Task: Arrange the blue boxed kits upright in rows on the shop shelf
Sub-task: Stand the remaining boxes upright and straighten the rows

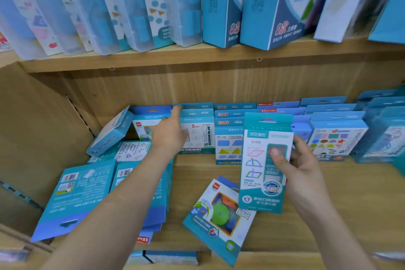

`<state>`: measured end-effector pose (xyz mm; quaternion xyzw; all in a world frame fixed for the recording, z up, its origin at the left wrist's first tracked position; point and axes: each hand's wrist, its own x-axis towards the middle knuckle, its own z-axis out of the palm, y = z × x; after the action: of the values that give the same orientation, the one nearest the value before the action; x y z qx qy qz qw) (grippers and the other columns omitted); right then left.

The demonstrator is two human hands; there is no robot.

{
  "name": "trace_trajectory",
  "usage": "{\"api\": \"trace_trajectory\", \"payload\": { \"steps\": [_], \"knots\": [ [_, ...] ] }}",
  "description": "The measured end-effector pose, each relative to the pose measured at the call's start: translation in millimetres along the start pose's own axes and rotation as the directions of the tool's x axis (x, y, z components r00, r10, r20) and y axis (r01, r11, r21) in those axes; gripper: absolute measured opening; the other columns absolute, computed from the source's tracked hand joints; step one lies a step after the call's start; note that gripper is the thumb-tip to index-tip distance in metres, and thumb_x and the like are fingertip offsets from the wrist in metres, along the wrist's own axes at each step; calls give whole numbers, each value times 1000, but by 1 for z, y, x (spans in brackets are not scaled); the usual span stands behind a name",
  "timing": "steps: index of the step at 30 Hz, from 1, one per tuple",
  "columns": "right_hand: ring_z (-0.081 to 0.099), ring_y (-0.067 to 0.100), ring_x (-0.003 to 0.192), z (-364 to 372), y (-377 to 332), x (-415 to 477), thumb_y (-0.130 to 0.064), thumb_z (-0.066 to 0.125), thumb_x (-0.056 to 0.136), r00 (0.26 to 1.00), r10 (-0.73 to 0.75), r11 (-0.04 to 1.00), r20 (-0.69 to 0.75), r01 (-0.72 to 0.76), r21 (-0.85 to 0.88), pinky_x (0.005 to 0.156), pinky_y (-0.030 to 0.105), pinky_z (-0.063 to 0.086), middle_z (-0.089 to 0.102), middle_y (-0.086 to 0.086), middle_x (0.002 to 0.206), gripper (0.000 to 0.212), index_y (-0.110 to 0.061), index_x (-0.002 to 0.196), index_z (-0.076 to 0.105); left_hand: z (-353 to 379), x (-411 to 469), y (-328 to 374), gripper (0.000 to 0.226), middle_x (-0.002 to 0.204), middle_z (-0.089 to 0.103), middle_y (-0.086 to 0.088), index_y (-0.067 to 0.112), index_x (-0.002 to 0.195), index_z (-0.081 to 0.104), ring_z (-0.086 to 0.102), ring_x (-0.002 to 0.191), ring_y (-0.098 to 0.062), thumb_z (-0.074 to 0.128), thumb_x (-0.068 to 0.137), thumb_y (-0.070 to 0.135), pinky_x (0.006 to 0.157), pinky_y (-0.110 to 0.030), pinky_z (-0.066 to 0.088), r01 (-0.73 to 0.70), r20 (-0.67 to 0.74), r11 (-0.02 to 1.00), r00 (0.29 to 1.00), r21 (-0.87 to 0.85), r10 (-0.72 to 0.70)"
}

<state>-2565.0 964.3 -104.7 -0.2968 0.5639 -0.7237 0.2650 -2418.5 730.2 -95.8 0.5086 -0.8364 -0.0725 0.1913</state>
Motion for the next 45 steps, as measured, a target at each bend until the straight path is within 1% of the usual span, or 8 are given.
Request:
{"api": "trace_trajectory", "payload": {
  "steps": [4,8,11,16,20,25,32,45],
  "knots": [
    [70,16,91,-2,4,0,-39,74,70,1000,-9,999,23,8,36,69,30,58,71,5,106,48,-21,112,60,-9,-12,7,75,123,42,-12,32,140,19,42,114,-32,65,81,22,76,-43,47,31,-19,995,999,94,-29],
    [69,15,91,-5,6,4,-49,81,59,1000,-4,996,21,2,85,70,29,56,72,1,102,59,-21,108,62,-22,-39,33,66,127,45,-7,25,137,36,40,118,-25,63,79,9,90,-41,45,-279,-178,957,949,-76,262],
    [68,23,98,-5,8,8,-45,83,59,1000,13,988,28,-17,155,74,33,57,71,6,107,63,-19,111,61,-21,-68,55,43,113,61,4,24,128,51,56,107,-11,63,87,26,94,-35,47,-255,169,784,895,-566,413],
    [66,28,103,-6,2,7,-42,88,54,999,16,964,41,-26,266,85,43,56,68,13,114,83,-11,123,55,10,-109,73,34,115,66,6,24,119,47,63,101,-13,54,90,39,82,-39,52,-209,290,752,833,-625,472],
    [63,22,110,-5,-6,4,-27,73,75,998,-55,998,-31,55,32,92,41,53,68,2,117,57,-24,128,51,25,-127,82,26,103,70,6,28,112,46,68,86,-10,54,88,36,71,-41,56,-91,264,679,877,-728,401],
    [29,-4,129,4,1,-11,-33,85,65,996,-84,872,-37,55,-487,103,15,26,29,-17,140,119,-36,149,1,32,-144,95,20,85,68,3,30,95,43,64,76,-19,52,83,43,66,-42,52,-153,147,693,924,-704,353],
    [52,11,120,-7,13,-13,-56,78,50,986,-73,812,-150,-28,-583,98,39,47,56,-7,130,118,-29,146,14,35,-148,98,23,86,68,9,31,94,50,61,70,-13,67,79,38,65,-38,52,-137,184,722,920,-678,347],
    [54,25,116,-31,3,-29,-62,71,64,981,-40,592,-187,-128,-796,86,36,48,54,3,128,113,-23,150,10,42,-171,119,41,73,70,-6,28,107,56,61,63,-13,75,77,8,65,-31,54,192,349,412,869,-891,350]
  ]
}}
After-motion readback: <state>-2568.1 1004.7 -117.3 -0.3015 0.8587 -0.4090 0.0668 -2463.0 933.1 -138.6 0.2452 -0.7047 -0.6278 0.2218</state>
